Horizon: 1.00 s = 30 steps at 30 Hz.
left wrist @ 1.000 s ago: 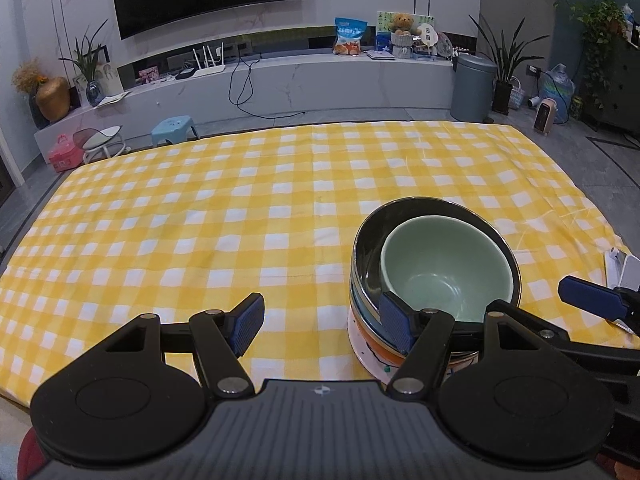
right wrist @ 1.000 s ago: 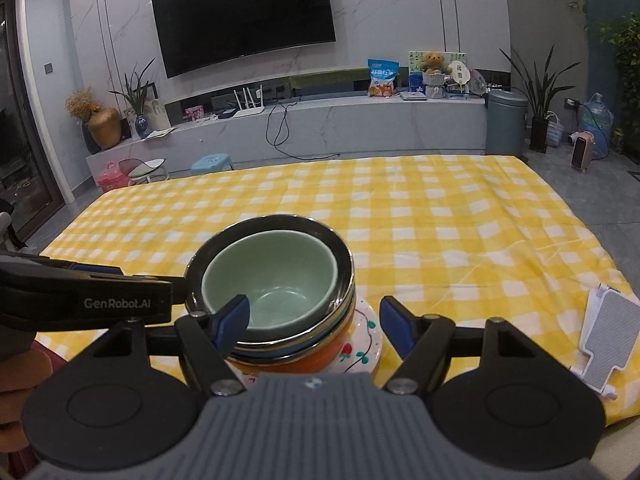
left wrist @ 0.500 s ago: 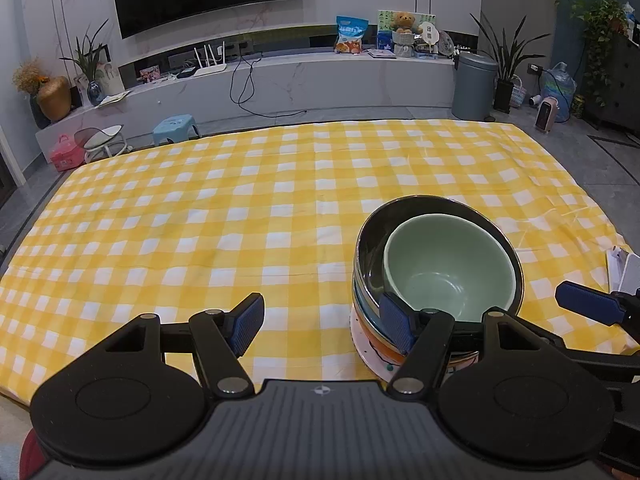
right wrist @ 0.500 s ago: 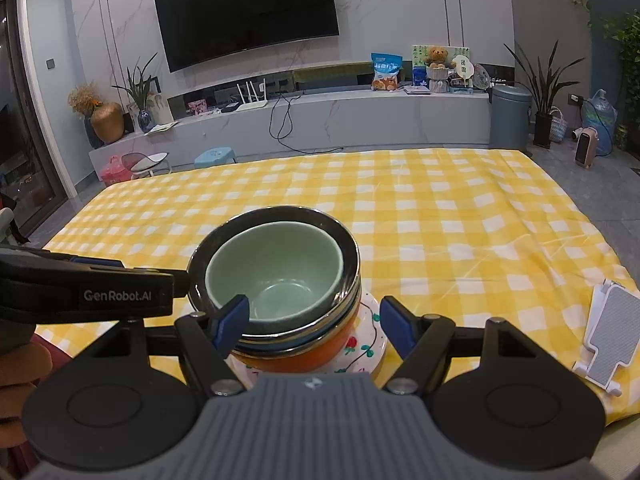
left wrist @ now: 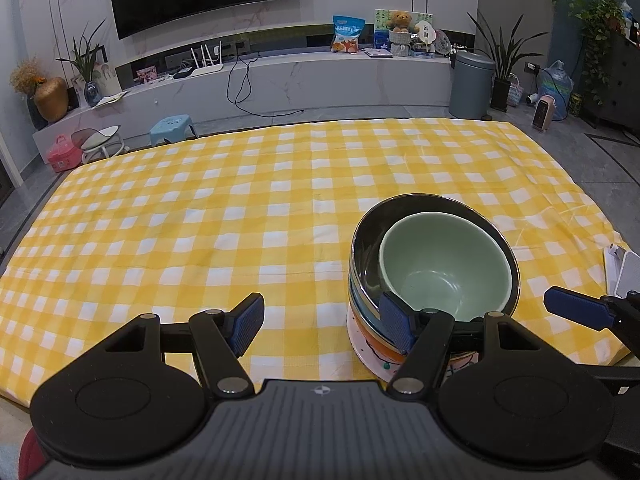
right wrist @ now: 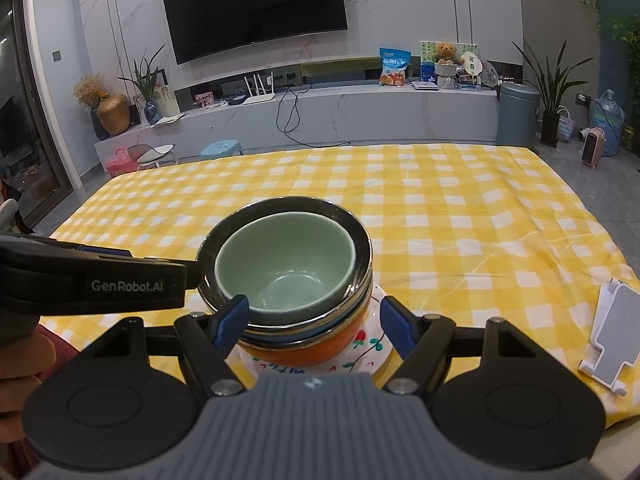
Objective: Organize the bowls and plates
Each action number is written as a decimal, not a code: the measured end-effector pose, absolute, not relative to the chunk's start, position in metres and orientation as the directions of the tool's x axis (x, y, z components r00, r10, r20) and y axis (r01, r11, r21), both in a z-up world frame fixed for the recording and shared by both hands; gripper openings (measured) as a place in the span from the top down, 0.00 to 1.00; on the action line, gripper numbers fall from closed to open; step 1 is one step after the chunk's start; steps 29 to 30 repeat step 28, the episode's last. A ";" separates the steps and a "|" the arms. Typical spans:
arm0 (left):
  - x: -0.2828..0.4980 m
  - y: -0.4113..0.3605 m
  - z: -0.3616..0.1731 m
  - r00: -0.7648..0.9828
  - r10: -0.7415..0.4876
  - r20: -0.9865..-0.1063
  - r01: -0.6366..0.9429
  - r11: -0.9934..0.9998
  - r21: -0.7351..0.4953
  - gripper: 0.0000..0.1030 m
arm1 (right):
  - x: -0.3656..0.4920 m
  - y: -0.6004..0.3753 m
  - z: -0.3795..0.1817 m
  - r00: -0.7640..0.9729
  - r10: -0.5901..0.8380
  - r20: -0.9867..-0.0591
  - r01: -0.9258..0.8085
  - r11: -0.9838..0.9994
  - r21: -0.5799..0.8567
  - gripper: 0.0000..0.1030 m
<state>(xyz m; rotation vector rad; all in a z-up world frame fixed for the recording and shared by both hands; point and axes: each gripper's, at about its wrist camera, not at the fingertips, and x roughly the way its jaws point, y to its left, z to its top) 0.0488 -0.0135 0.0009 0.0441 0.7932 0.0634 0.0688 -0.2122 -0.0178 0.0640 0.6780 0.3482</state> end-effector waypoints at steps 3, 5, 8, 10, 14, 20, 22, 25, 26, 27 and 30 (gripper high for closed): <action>0.049 -0.014 0.001 0.700 0.072 -0.710 -0.038 0.997 0.065 0.24 | 0.068 -0.213 -0.019 0.722 0.336 -0.604 -0.292 0.940 0.174 0.29; 0.049 -0.014 0.001 0.700 0.071 -0.710 -0.035 0.997 0.065 0.25 | 0.068 -0.213 -0.019 0.721 0.338 -0.605 -0.291 0.940 0.177 0.29; 0.049 -0.016 0.001 0.701 0.072 -0.709 -0.034 0.997 0.068 0.24 | 0.069 -0.213 -0.020 0.718 0.340 -0.607 -0.290 0.939 0.183 0.29; 0.049 -0.018 0.001 0.701 0.072 -0.710 -0.034 0.997 0.068 0.24 | 0.069 -0.213 -0.020 0.717 0.342 -0.607 -0.290 0.939 0.187 0.29; 0.049 -0.018 0.001 0.702 0.073 -0.709 -0.033 0.997 0.070 0.24 | 0.068 -0.213 -0.020 0.716 0.344 -0.607 -0.290 0.938 0.190 0.28; 0.049 -0.019 0.002 0.701 0.071 -0.710 -0.030 0.997 0.070 0.23 | 0.069 -0.213 -0.020 0.711 0.347 -0.611 -0.287 0.937 0.199 0.28; 0.049 -0.019 0.002 0.701 0.072 -0.709 -0.030 0.997 0.072 0.23 | 0.069 -0.213 -0.020 0.712 0.347 -0.611 -0.286 0.937 0.199 0.28; 0.049 -0.019 0.002 0.700 0.070 -0.710 -0.031 0.997 0.068 0.23 | 0.069 -0.213 -0.020 0.712 0.348 -0.610 -0.287 0.937 0.200 0.28; 0.049 -0.019 0.002 0.700 0.070 -0.710 -0.031 0.997 0.067 0.23 | 0.069 -0.213 -0.021 0.711 0.348 -0.611 -0.288 0.937 0.199 0.28; 0.050 -0.019 0.002 0.700 0.070 -0.710 -0.030 0.997 0.069 0.23 | 0.069 -0.213 -0.021 0.710 0.348 -0.612 -0.288 0.937 0.200 0.28; 0.050 -0.019 0.003 0.701 0.070 -0.710 -0.029 0.997 0.069 0.23 | 0.069 -0.213 -0.021 0.710 0.348 -0.612 -0.287 0.937 0.200 0.28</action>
